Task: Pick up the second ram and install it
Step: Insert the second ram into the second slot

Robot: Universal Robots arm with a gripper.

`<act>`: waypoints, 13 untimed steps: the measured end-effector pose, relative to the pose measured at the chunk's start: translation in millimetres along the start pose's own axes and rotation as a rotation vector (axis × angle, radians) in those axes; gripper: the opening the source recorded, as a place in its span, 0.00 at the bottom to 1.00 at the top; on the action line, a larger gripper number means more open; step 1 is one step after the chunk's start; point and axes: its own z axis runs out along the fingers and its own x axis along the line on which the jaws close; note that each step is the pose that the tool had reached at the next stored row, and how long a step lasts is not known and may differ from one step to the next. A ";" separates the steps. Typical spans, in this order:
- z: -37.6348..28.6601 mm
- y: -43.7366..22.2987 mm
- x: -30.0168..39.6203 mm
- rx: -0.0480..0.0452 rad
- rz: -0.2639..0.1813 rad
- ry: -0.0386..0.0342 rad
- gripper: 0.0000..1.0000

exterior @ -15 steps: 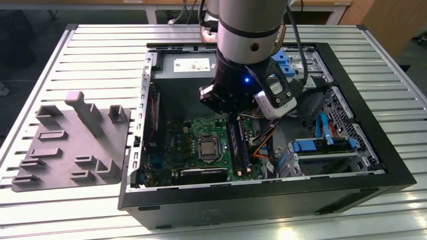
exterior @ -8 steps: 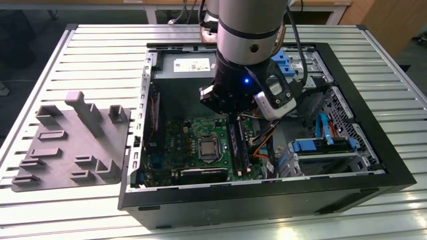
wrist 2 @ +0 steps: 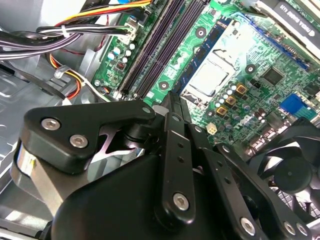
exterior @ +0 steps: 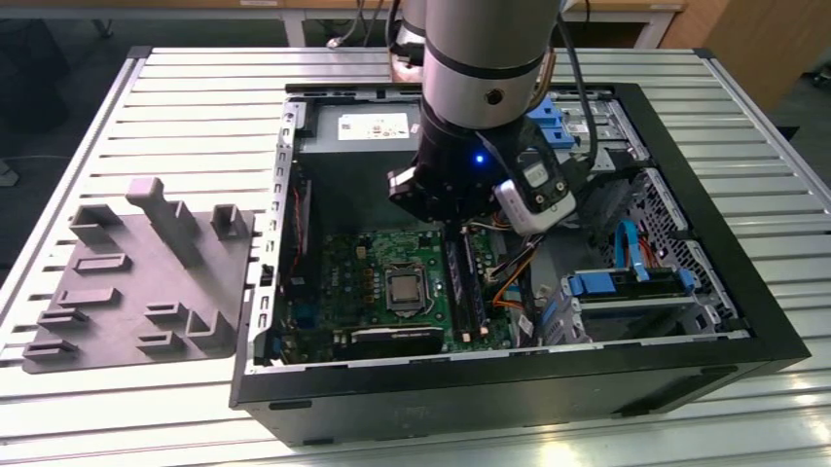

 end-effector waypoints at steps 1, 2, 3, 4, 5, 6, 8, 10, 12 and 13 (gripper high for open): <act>0.2 0.0 0.0 0.0001 0.000 0.0001 0.11; 0.5 0.0 0.0 0.0001 0.000 0.0000 0.11; 0.7 -0.1 0.0 0.0001 0.001 0.0001 0.11; 0.9 -0.1 0.0 0.0001 0.001 0.0000 0.11; 1.2 -0.1 0.0 0.0001 0.001 0.0000 0.11; 1.5 -0.1 0.0 0.0001 0.001 0.0000 0.11; 2.0 -0.1 -0.1 0.0001 0.002 -0.0001 0.11; 2.5 -0.2 -0.1 0.0002 0.002 -0.0001 0.11; 3.0 -0.2 -0.2 0.0001 0.003 -0.0001 0.11; 3.2 -0.2 -0.3 0.0001 0.003 -0.0001 0.11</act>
